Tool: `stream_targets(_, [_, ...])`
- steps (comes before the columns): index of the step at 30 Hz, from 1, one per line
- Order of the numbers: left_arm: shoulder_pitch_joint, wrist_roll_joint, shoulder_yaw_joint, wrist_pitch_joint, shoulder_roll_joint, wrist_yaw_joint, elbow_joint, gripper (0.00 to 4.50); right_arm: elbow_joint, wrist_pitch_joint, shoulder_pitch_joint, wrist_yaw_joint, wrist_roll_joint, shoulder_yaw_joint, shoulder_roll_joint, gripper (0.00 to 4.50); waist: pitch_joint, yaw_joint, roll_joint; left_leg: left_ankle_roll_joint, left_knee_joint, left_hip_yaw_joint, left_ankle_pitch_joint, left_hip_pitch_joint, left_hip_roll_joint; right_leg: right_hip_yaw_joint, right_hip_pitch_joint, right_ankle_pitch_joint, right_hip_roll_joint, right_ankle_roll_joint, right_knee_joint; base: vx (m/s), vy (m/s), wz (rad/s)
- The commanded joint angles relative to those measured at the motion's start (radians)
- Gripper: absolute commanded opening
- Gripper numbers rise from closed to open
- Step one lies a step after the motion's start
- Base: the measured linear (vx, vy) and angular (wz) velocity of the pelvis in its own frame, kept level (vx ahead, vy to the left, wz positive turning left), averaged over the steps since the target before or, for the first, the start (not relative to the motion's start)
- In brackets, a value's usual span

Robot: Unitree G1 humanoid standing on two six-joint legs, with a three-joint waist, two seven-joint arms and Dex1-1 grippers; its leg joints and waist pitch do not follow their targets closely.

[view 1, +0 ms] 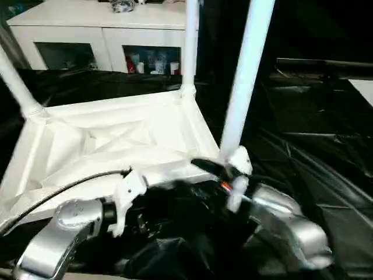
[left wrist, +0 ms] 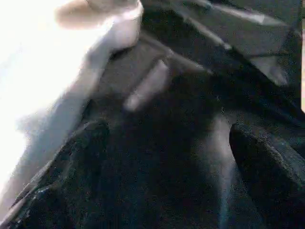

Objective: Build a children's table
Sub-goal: Rotate table base

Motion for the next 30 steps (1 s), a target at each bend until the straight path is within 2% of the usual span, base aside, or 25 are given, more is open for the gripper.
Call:
stream_targets(1, [0.01,0.021,-0.01,0.003,0.009,0.012,-0.016,4.45,0.031,-0.029,-0.011,-0.048,-0.032,0.01,0.007,4.29,-0.045,0.001,0.008,-0.036,-0.087,-0.036,-0.239,0.018,0.058,0.049,0.019,-0.196,-0.076,-0.169,-0.076,0.0,0.0,0.0])
stream_targets(2, [0.017,0.035,-0.018,-0.005,0.009,0.019,-0.011,4.45,0.047,-0.043,-0.017,-0.068,-0.035,0.004,0.025,4.29,-0.043,-0.001,0.001,-0.035,-0.089,-0.035,-0.234,0.016,0.057,0.05,0.023,-0.177,-0.074,-0.168,-0.075,0.0,0.0,0.0])
stream_targets(3, [0.024,0.043,-0.021,-0.012,0.004,0.029,-0.004,4.45,0.069,-0.061,-0.026,-0.103,-0.043,-0.009,0.047,4.29,-0.045,0.001,0.004,-0.034,-0.087,-0.034,-0.234,0.018,0.057,0.051,0.02,-0.169,-0.075,-0.17,-0.074,0.0,0.0,0.0])
stream_targets(6, [0.039,0.074,-0.029,-0.04,0.006,0.056,0.019,4.45,0.108,-0.095,-0.043,-0.16,-0.052,-0.043,0.085,4.29,-0.044,0.001,0.005,-0.041,-0.09,-0.034,-0.248,0.02,0.057,0.051,0.02,-0.182,-0.075,-0.162,-0.076,0.0,0.0,0.0])
stream_targets(9, [0.067,0.086,-0.005,-0.073,-0.003,0.097,0.042,4.45,0.144,-0.135,-0.071,-0.244,-0.035,-0.12,0.128,4.29,-0.043,0.002,0.003,-0.042,-0.092,-0.035,-0.252,0.02,0.058,0.052,0.019,-0.176,-0.075,-0.154,-0.075,0.0,0.0,0.0])
stream_targets(11, [0.07,0.089,0.001,-0.084,-0.005,0.106,0.043,4.45,0.149,-0.141,-0.075,-0.25,-0.031,-0.132,0.133,4.29,-0.044,0.002,0.006,-0.045,-0.091,-0.034,-0.258,0.022,0.057,0.052,0.017,-0.177,-0.075,-0.156,-0.075,0.0,0.0,0.0])
stream_targets(12, [0.074,0.082,0.02,-0.1,-0.019,0.125,0.045,4.45,0.16,-0.159,-0.086,-0.28,-0.024,-0.165,0.144,4.29,-0.043,0.005,0.011,-0.047,-0.091,-0.034,-0.261,0.022,0.057,0.052,0.016,-0.174,-0.074,-0.156,-0.075,0.0,0.0,0.0])
stream_targets(14, [0.073,0.078,0.027,-0.106,-0.026,0.133,0.05,4.45,0.169,-0.169,-0.093,-0.296,-0.021,-0.179,0.147,4.29,-0.044,0.008,0.009,-0.052,-0.091,-0.032,-0.265,0.025,0.058,0.052,0.015,-0.165,-0.074,-0.157,-0.076,0.0,0.0,0.0])
stream_targets(15, [0.079,0.077,0.034,-0.123,-0.033,0.142,0.064,4.45,0.189,-0.181,-0.098,-0.326,-0.014,-0.209,0.147,4.29,-0.044,0.008,0.009,-0.053,-0.091,-0.033,-0.264,0.023,0.057,0.053,0.017,-0.16,-0.074,-0.158,-0.074,0.0,0.0,0.0])
stream_targets(16, [0.089,0.079,0.04,-0.142,-0.039,0.148,0.077,4.45,0.212,-0.201,-0.107,-0.367,-0.012,-0.247,0.141,4.29,-0.043,0.008,0.0,-0.052,-0.092,-0.032,-0.259,0.022,0.057,0.052,0.017,-0.162,-0.074,-0.155,-0.076,0.0,0.0,0.0])
stream_targets(19, [0.111,0.085,0.051,-0.169,-0.036,0.164,0.093,4.45,0.208,-0.217,-0.094,-0.398,-0.011,-0.291,0.13,4.29,-0.045,0.013,0.001,-0.047,-0.09,-0.031,-0.246,0.022,0.056,0.053,0.018,-0.164,-0.074,-0.143,-0.074,0.0,0.0,0.0])
stream_targets(20, [0.117,0.086,0.056,-0.174,-0.033,0.168,0.094,4.45,0.205,-0.215,-0.091,-0.407,-0.009,-0.304,0.125,4.29,-0.044,0.015,-0.008,-0.042,-0.091,-0.032,-0.237,0.02,0.056,0.053,0.02,-0.165,-0.074,-0.136,-0.073,0.0,0.0,0.0])
stream_targets(22, [0.131,0.083,0.069,-0.182,-0.031,0.18,0.093,4.45,0.209,-0.225,-0.086,-0.409,-0.01,-0.322,0.11,4.29,-0.046,0.016,-0.005,-0.041,-0.091,-0.032,-0.233,0.021,0.058,0.052,0.019,-0.16,-0.075,-0.133,-0.072,0.0,0.0,0.0])
stream_targets(23, [0.139,0.08,0.079,-0.183,-0.029,0.184,0.095,4.45,0.219,-0.228,-0.088,-0.41,-0.005,-0.343,0.093,4.29,-0.044,0.015,-0.014,-0.037,-0.091,-0.032,-0.23,0.018,0.056,0.051,0.022,-0.152,-0.075,-0.135,-0.072,0.0,0.0,0.0])
stream_targets(25, [0.155,0.082,0.088,-0.2,-0.024,0.183,0.102,4.45,0.25,-0.247,-0.096,-0.419,-0.016,-0.376,0.053,4.29,-0.043,0.016,-0.019,-0.03,-0.09,-0.031,-0.233,0.019,0.057,0.052,0.02,-0.169,-0.077,-0.134,-0.073,0.0,0.0,0.0])
stream_targets(26, [0.155,0.082,0.088,-0.201,-0.024,0.183,0.102,4.45,0.254,-0.249,-0.097,-0.42,-0.017,-0.378,0.05,4.29,-0.044,0.018,-0.02,-0.03,-0.089,-0.03,-0.234,0.021,0.057,0.052,0.019,-0.176,-0.077,-0.134,-0.075,0.0,0.0,0.0])
stream_targets(27, [0.163,0.082,0.09,-0.206,-0.021,0.178,0.102,4.45,0.277,-0.26,-0.109,-0.429,-0.02,-0.394,0.03,4.29,-0.042,0.02,-0.012,-0.037,-0.09,-0.03,-0.253,0.024,0.058,0.052,0.014,-0.195,-0.076,-0.133,-0.078,0.0,0.0,0.0])
stream_targets(30, [0.171,0.093,0.081,-0.218,-0.013,0.176,0.106,4.45,0.309,-0.28,-0.133,-0.435,-0.03,-0.416,0.001,4.29,-0.04,0.027,-0.019,-0.047,-0.091,-0.028,-0.283,0.029,0.058,0.053,0.01,-0.226,-0.074,-0.125,-0.081,0.0,0.0,0.0])
